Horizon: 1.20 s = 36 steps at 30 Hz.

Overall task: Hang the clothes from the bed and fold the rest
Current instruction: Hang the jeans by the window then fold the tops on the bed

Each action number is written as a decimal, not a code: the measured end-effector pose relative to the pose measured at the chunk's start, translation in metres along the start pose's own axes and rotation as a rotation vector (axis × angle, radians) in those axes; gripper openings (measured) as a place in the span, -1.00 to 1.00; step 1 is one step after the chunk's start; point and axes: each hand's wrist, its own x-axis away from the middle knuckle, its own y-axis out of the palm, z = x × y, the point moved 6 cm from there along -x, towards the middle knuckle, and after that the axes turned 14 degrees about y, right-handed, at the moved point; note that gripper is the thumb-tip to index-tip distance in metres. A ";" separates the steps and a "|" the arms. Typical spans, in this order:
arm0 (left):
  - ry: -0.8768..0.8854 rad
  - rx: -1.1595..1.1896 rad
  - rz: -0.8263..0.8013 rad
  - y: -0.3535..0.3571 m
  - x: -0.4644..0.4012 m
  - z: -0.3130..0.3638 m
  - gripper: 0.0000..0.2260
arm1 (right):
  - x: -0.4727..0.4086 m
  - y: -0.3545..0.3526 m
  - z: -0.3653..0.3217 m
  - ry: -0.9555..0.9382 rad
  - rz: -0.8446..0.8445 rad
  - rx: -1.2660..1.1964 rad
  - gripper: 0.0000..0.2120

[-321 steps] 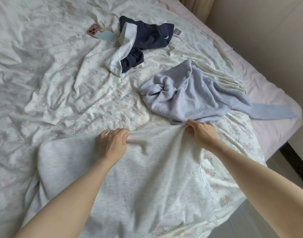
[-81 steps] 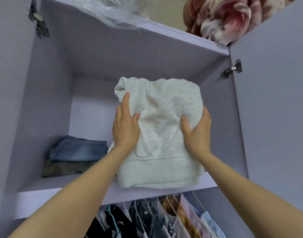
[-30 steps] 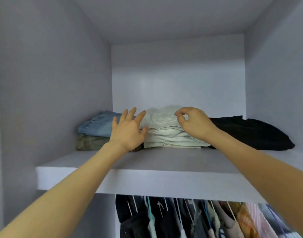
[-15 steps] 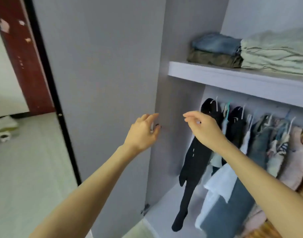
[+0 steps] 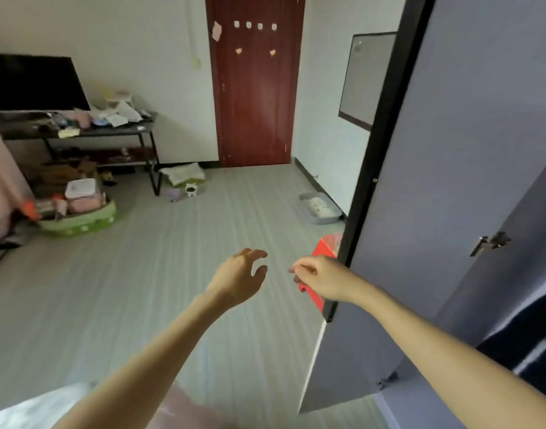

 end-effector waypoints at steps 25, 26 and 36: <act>-0.649 -0.207 0.288 -0.185 -0.059 -0.448 -0.68 | -0.463 0.133 -0.326 -0.345 -0.244 0.105 -0.73; -0.696 -0.215 0.301 -0.194 -0.045 -0.461 -0.68 | -0.474 0.150 -0.347 -0.368 -0.272 0.104 -0.73; -1.199 -0.251 0.624 -0.278 0.154 -0.577 -0.70 | -0.488 0.369 -0.544 -0.652 -0.673 0.233 -0.75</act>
